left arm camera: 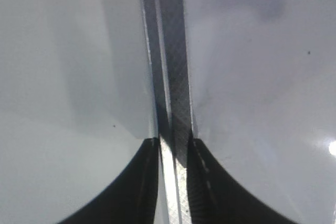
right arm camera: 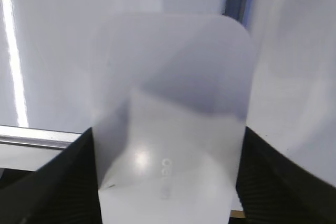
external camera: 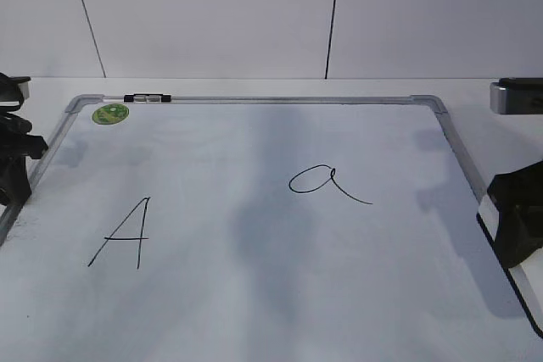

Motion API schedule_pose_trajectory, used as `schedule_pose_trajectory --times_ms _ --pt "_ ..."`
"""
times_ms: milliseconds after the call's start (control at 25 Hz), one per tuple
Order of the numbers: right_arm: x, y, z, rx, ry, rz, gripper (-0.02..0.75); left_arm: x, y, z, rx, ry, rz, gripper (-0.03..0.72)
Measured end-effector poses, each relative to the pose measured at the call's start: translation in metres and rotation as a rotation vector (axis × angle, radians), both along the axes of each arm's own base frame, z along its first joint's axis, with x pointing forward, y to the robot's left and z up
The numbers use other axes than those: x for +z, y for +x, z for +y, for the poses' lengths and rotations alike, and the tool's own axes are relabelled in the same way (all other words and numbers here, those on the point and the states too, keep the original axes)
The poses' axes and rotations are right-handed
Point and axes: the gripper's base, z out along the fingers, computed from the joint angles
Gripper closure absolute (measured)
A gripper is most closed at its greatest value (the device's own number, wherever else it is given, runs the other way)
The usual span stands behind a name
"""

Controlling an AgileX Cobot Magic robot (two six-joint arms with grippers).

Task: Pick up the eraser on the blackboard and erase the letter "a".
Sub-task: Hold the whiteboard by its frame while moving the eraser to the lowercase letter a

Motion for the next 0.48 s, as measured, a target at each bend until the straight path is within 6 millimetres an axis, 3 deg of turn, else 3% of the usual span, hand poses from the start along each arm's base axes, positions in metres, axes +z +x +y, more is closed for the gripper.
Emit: schedule_pose_trajectory --times_ms 480 --pt "0.0000 0.0000 0.0000 0.000 0.000 0.000 0.155 -0.0002 0.0013 0.0063 0.019 0.000 -0.013 0.568"
